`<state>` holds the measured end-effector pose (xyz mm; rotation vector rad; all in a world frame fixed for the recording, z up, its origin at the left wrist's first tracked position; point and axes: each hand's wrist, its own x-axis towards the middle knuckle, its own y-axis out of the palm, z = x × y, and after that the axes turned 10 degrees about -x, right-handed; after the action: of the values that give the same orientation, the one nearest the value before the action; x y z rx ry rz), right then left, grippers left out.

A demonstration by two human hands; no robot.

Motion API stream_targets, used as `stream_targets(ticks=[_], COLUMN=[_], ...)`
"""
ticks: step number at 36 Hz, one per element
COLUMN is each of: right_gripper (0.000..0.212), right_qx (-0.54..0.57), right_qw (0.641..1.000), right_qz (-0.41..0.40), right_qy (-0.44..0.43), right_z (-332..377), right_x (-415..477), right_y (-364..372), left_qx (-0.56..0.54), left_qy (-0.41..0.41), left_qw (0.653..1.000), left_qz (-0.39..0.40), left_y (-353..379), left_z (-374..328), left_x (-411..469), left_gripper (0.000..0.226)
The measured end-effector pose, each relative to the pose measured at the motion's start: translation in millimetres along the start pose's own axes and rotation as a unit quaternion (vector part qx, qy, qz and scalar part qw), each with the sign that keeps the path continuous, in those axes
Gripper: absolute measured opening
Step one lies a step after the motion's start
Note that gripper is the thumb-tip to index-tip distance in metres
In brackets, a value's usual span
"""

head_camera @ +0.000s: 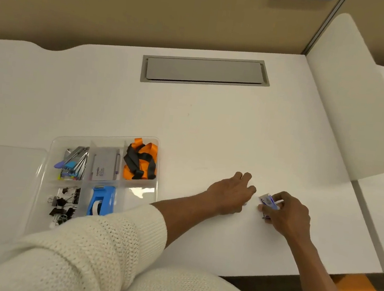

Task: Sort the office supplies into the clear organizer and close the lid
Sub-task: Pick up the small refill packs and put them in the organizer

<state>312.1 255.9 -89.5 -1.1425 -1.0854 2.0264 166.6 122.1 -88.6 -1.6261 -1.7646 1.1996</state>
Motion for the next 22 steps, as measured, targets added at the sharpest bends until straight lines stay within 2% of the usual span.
stream_targets(ticks=[3, 7, 10, 13, 18, 22], right_gripper=[0.031, 0.033, 0.033, 0.029, 0.029, 0.033], right_qx=[0.009, 0.01, 0.044, 0.092, 0.112, 0.107], right_qw=[1.0, 1.0, 0.999, 0.993, 0.983, 0.974], right_qz=[0.008, 0.003, 0.02, 0.053, 0.102, 0.12], right_qy=[0.01, 0.0, -0.013, -0.042, -0.103, -0.157], right_z=[9.6, 26.6, 44.1, 69.2, 118.1, 154.4], right_x=[-8.2, -21.0, -33.1, -51.4, -82.6, -105.6], right_y=[-5.5, -8.6, -7.5, -5.6, 7.3, 27.2], left_qx=[0.009, -0.02, -0.077, -0.107, -0.163, -0.179], left_qy=[-0.013, -0.031, -0.055, -0.096, -0.24, -0.396], left_qw=[1.0, 0.998, 0.989, 0.972, 0.916, 0.856], left_qz=[-0.006, -0.051, -0.112, -0.186, -0.276, -0.279], left_y=[-3.7, -24.0, -37.1, -52.1, -69.2, -70.0], left_z=[-5.0, -13.2, -9.8, -0.8, 23.1, 38.5], left_x=[-6.0, -31.2, -60.9, -96.2, -158.2, -198.0], left_gripper=[0.022, 0.017, 0.015, 0.024, 0.027, 0.034])
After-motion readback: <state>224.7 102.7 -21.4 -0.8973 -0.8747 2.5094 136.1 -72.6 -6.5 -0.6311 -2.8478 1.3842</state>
